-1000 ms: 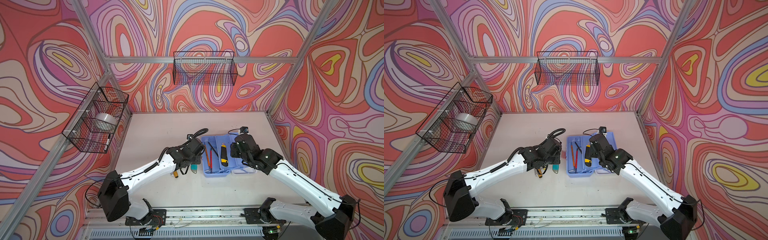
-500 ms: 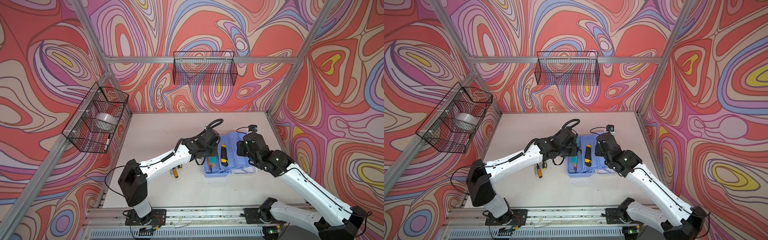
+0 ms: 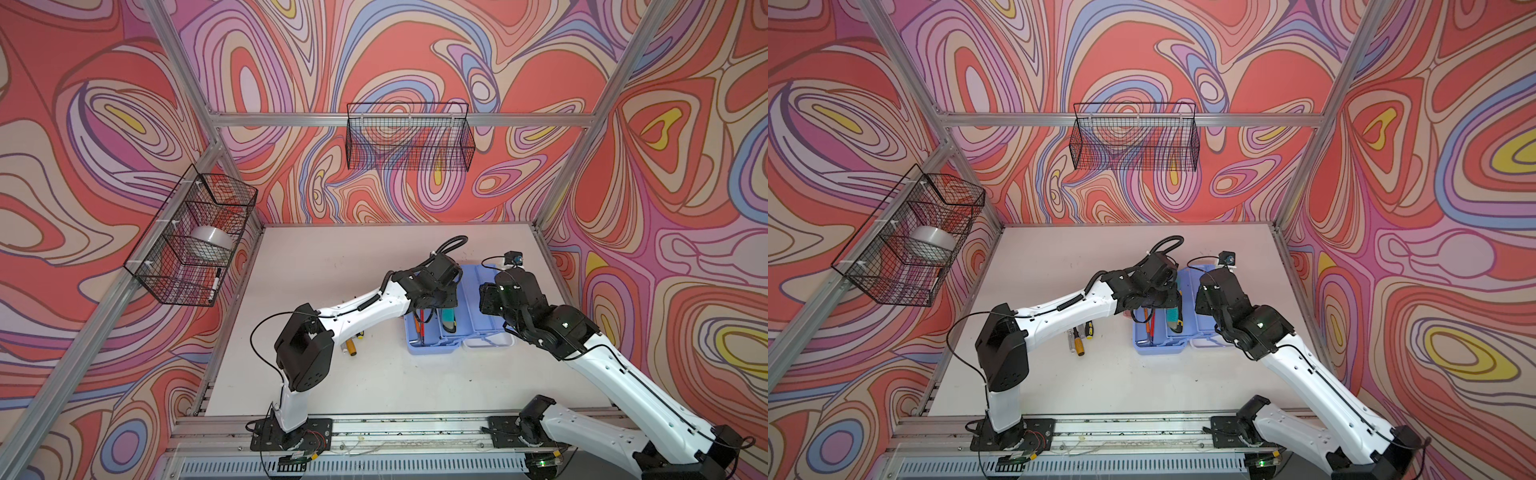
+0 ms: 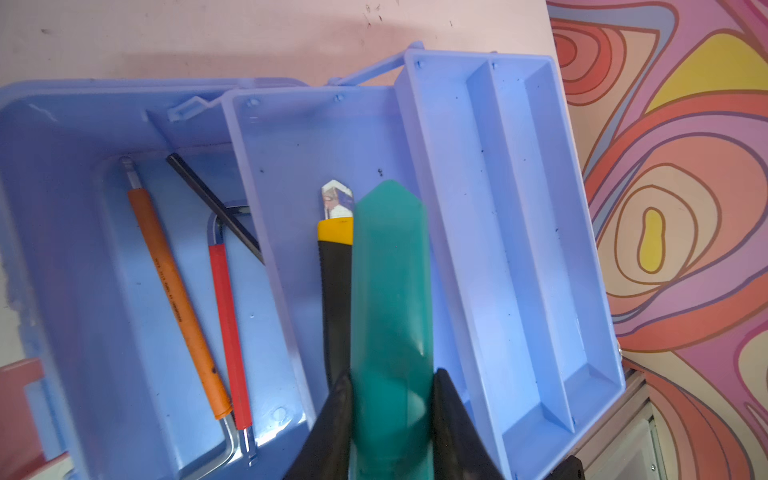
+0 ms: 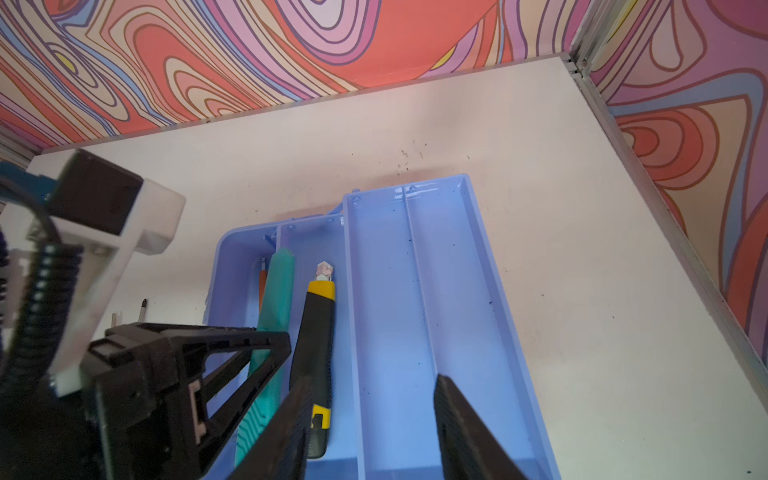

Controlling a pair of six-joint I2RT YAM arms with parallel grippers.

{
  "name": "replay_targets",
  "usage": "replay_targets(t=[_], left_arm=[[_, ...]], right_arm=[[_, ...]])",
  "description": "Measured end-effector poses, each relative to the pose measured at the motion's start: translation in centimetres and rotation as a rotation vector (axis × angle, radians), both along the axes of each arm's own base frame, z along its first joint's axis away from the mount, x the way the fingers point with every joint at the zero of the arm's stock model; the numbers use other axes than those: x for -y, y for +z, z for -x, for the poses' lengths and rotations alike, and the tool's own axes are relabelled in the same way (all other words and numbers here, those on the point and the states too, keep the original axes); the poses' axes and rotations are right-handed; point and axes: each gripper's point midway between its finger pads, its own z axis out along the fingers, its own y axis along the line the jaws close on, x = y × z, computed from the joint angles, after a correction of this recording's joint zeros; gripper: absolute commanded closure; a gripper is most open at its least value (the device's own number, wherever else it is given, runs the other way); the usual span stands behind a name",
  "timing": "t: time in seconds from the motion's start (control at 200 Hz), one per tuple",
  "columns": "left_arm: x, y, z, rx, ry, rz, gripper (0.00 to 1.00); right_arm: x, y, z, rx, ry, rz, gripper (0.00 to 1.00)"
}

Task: Pack the tool kit
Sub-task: 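Lift the teal knife with left gripper and lower it beside the yellow-black knife, then open the left gripper and withdraw while right gripper reaches to black-yellow screwdriver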

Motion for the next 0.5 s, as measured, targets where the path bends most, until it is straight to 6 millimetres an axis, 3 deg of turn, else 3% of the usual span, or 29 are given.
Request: replay_targets(t=[0.305,0.501], left_arm=[[1.9,-3.0,-0.5,-0.054,0.01,0.001,0.77],[2.7,-3.2,-0.9,-0.06,0.015,0.015,0.7]], right_arm=[[0.4,-0.7,0.4,-0.016,-0.005,0.012,0.5],[0.6,-1.0,0.6,-0.021,-0.005,0.013,0.5]])
